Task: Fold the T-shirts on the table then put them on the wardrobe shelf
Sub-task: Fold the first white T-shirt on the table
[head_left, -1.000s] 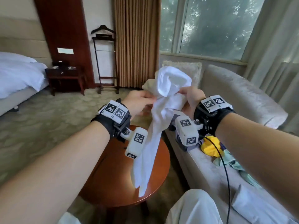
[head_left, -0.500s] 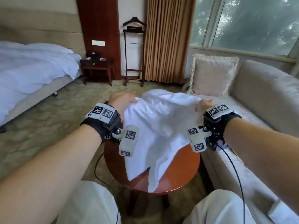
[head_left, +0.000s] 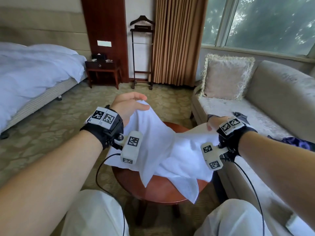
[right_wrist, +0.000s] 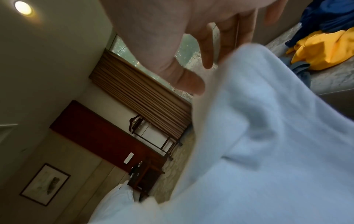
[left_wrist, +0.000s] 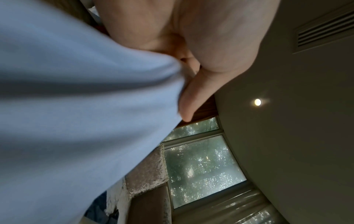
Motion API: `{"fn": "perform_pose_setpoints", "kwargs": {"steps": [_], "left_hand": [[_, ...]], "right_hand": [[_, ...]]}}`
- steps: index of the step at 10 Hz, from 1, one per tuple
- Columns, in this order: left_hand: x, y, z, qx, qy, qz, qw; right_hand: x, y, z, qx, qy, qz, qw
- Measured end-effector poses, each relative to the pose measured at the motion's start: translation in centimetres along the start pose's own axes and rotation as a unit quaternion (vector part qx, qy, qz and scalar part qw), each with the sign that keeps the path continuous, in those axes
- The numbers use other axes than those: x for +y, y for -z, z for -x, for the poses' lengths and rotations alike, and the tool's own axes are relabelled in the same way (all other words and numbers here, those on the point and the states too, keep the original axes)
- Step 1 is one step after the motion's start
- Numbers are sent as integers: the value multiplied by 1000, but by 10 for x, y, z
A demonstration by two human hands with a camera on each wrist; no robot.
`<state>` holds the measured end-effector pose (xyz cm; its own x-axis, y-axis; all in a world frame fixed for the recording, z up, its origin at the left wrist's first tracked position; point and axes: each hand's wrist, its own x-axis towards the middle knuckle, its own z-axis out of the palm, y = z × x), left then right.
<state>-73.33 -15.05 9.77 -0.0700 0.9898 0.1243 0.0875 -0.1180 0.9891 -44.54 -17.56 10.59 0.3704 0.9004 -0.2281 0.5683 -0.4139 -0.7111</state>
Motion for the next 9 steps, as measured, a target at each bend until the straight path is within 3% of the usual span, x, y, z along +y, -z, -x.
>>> {"fn": "perform_pose_setpoints", "kwargs": {"steps": [1,2,3,4,5,6,7,8,9], "left_hand": [[6,-9,2,-44,-20,20,999],[10,-23,-1,-57,-41,46,996],[15,-30,-1,-59,-40,77,994],[16,-29,2,-68,-23,107,992],[12,-26,1,-18,-16,69,997],[8,-31,1,-6,11,-74,997],[5,-40,12,-84,64,-174,979],[2,-46,17,-151,65,-114,980],[2,-57,18,-92,21,-96,991]], "right_hand": [[-7,-24,-12,-78,25,16,997],[-24,-50,1,-193,4,-47,980],[-31,-64,11,-243,5,19,970],[-28,-66,11,-268,-20,-56,962],[-30,-63,7,-233,-5,-189,954],[-43,-53,9,-195,44,-309,930],[-62,-41,13,-207,73,-419,881],[-77,-31,17,-245,97,-469,843],[-86,-32,29,-302,142,-463,821]]}}
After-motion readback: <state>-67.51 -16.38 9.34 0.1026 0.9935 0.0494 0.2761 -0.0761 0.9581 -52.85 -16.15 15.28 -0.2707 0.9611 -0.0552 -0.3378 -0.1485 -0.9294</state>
